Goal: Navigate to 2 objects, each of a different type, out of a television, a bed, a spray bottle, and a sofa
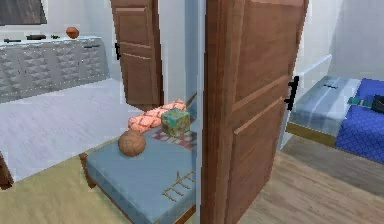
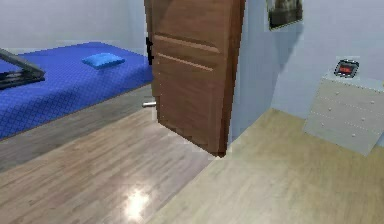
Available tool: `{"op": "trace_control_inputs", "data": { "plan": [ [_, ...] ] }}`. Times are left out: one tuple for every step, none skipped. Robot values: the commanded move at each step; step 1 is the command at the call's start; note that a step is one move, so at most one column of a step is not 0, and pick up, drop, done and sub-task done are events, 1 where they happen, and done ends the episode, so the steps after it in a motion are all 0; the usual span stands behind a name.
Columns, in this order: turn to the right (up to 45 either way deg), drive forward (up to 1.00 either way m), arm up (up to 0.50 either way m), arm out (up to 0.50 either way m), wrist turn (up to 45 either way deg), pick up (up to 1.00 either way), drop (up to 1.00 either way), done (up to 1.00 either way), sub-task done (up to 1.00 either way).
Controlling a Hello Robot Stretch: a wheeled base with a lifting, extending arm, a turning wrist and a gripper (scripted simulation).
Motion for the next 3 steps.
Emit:
{"op": "trace_control_inputs", "data": {
  "plan": [
    [-42.0,0.0,0.0,0.0,0.0,0.0,0.0,0.0,0.0],
    [0.0,1.0,0.0,0.0,0.0,0.0,0.0,0.0,0.0],
    [0.0,1.0,0.0,0.0,0.0,0.0,0.0,0.0,0.0]
  ]
}}
